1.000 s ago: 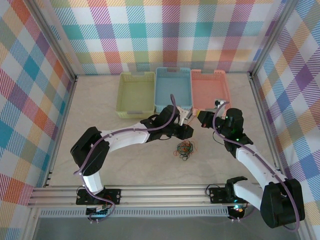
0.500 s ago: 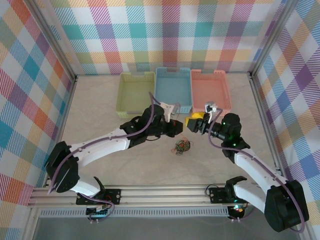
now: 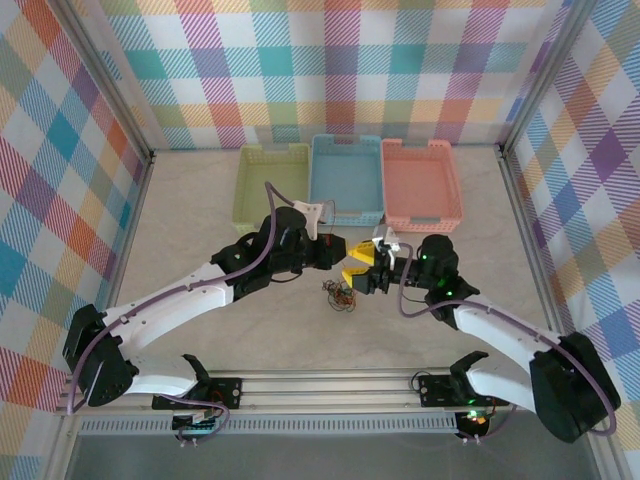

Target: Untangle the cables

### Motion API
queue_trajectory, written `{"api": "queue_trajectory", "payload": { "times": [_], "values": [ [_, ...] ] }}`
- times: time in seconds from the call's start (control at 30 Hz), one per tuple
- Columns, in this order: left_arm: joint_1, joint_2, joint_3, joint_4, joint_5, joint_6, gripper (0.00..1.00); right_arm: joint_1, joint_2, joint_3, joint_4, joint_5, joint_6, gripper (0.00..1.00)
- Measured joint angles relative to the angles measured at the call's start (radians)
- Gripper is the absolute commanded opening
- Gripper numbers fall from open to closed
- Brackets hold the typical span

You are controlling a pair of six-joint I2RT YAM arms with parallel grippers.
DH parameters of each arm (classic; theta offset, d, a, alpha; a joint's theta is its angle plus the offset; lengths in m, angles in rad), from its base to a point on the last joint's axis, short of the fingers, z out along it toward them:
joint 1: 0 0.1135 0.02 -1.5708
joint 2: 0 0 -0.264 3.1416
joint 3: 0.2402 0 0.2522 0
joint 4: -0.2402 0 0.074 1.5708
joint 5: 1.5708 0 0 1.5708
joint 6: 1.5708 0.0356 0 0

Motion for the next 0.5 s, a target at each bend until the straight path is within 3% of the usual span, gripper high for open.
{"api": "queue_trajectory", "payload": {
  "times": [0.5],
  "values": [
    [0.002,0.0,0.103,-0.071,0.039,-0.026,0.0,0.037,0.23,0.046,0.048,0.002,-0.082,0.34]
  ]
}}
